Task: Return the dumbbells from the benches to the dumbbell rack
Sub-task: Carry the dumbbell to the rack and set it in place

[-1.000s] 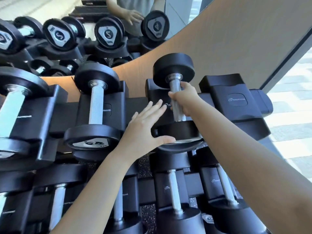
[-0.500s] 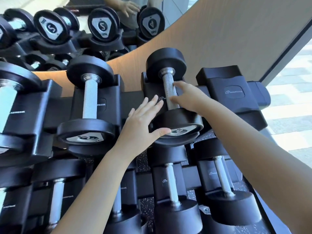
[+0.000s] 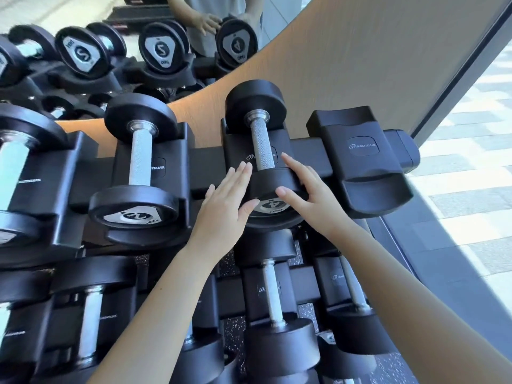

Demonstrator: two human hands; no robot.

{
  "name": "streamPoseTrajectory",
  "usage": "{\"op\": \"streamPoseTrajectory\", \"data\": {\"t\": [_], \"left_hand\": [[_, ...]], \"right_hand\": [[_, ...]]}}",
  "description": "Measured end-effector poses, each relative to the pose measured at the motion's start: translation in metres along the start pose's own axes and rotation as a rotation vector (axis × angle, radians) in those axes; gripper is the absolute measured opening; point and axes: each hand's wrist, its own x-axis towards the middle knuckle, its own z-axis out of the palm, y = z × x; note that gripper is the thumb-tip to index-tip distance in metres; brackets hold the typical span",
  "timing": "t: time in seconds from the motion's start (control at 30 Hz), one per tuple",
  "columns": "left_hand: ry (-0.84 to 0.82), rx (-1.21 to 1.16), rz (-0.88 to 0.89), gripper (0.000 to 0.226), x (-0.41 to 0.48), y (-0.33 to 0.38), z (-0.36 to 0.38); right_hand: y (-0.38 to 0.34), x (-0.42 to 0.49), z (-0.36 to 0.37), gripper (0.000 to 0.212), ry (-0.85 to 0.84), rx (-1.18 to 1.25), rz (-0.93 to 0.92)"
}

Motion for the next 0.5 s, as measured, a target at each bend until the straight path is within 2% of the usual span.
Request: {"op": "streamPoseTrajectory", "data": {"t": [0.23, 0.5], "left_hand": [[0.057, 0.181, 0.087, 0.053, -0.001, 0.003, -0.006], [0.099, 0.299, 0.143, 0.052, 0.002, 0.007, -0.003]], "right_hand": [[0.017, 0.000, -0.002, 0.056, 0.082, -0.184, -0.151], [0.019, -0.001, 0.002, 0.054, 0.145, -0.214, -0.153]]}}
